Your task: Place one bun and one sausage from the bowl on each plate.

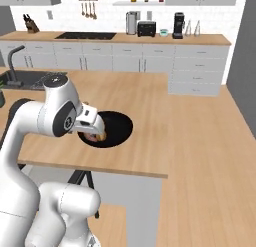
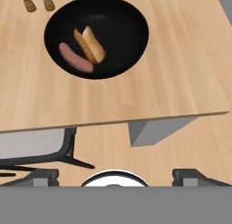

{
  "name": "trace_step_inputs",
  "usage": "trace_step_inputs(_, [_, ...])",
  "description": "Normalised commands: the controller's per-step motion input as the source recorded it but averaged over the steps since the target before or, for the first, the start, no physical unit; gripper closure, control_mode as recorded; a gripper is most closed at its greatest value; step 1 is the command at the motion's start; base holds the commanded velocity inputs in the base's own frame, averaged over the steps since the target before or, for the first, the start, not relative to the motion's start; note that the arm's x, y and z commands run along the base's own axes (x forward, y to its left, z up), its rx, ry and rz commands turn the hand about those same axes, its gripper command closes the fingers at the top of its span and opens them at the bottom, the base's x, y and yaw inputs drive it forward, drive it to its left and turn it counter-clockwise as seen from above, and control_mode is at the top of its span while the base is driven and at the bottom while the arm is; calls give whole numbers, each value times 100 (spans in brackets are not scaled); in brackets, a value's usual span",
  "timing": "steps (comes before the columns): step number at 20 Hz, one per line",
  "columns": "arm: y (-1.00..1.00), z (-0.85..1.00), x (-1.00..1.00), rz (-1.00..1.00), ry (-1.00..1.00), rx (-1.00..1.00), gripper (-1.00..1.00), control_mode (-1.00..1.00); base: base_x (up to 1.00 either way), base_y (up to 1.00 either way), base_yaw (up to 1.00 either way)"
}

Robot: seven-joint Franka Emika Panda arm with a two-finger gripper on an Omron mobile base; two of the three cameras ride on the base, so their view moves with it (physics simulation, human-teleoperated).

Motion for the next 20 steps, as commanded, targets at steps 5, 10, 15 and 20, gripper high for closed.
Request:
trace_step_inputs(5, [0, 0, 0, 0, 0, 0, -100, 100, 39, -19, 0])
trace_step_inputs(10, [-2, 0, 24, 0, 0, 0, -100, -100, 22, -10, 0])
trace_step_inputs(15, [4, 0, 96, 0, 0, 0, -100, -100, 0, 0, 0])
trace_step_inputs(20, [45, -17, 100, 2, 4, 0, -100, -100, 0, 0, 0])
